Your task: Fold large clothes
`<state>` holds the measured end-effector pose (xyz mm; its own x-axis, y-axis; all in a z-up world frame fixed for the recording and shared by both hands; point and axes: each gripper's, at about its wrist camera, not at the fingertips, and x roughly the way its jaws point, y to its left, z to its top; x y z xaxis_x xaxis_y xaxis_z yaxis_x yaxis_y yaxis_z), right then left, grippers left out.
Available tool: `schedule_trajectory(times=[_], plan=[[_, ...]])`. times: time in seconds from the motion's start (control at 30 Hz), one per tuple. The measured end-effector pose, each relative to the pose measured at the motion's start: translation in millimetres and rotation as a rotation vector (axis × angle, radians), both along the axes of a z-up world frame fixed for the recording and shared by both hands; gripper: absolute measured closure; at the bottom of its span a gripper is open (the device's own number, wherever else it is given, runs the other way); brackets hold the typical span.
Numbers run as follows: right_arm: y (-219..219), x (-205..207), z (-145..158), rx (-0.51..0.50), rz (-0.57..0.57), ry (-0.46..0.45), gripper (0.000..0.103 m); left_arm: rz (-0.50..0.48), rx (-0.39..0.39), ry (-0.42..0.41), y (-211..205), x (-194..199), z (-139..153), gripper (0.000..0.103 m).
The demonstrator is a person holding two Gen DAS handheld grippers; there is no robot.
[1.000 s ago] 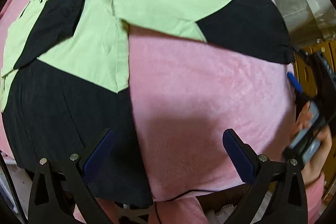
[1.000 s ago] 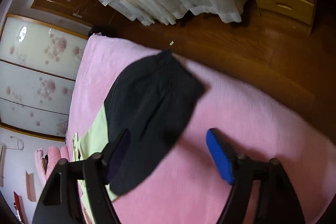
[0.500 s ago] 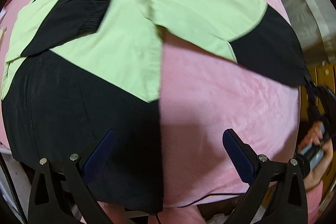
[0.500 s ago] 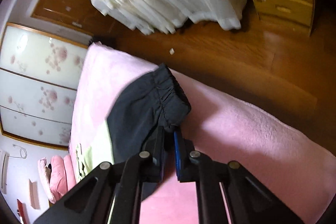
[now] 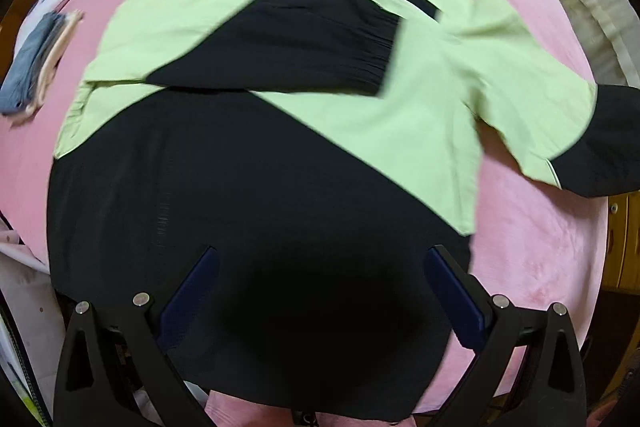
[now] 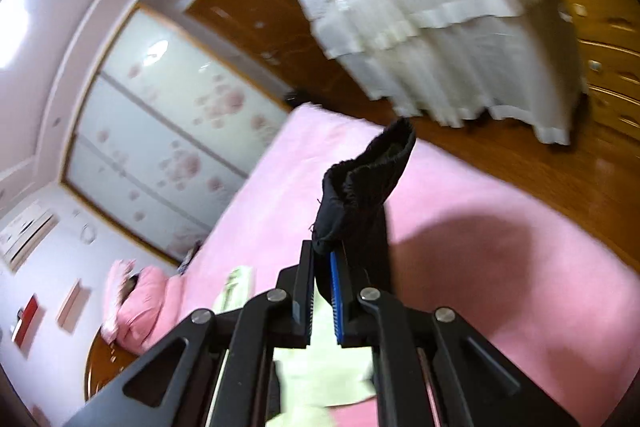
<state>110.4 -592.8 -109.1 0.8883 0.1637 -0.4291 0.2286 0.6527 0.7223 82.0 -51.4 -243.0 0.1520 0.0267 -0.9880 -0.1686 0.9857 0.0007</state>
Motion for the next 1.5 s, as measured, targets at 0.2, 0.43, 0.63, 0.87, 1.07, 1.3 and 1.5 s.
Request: schedule_trajectory(times=[0.2, 0.43, 0.63, 0.87, 1.07, 1.3, 1.5], plan=[[91, 24, 24, 0.035, 0.117, -0.087, 0.096, 0.032, 0.001, -0.06, 74, 4, 11, 0.001], [233, 58, 6, 0.037, 0.281, -0.042, 0.096, 0.041, -0.03, -0.078, 153, 13, 10, 0.001], [345, 75, -50, -0.113, 0.34, 0.095, 0.096, 0.049, -0.062, -0.061, 212, 19, -1, 0.001], [396, 102, -126, -0.205, 0.383, 0.393, 0.091, 0.046, -0.061, -0.051, 259, 28, -19, 0.002], [384, 97, -127, -0.183, 0.356, 0.449, 0.044, 0.009, -0.152, -0.039, 264, 47, -26, 0.002], [358, 89, -116, -0.218, 0.351, 0.46, 0.043, -0.081, -0.283, -0.107, 222, 86, -23, 0.002], [325, 68, -117, -0.282, 0.354, 0.497, 0.043, -0.132, -0.422, -0.166, 180, 116, -36, 0.007]])
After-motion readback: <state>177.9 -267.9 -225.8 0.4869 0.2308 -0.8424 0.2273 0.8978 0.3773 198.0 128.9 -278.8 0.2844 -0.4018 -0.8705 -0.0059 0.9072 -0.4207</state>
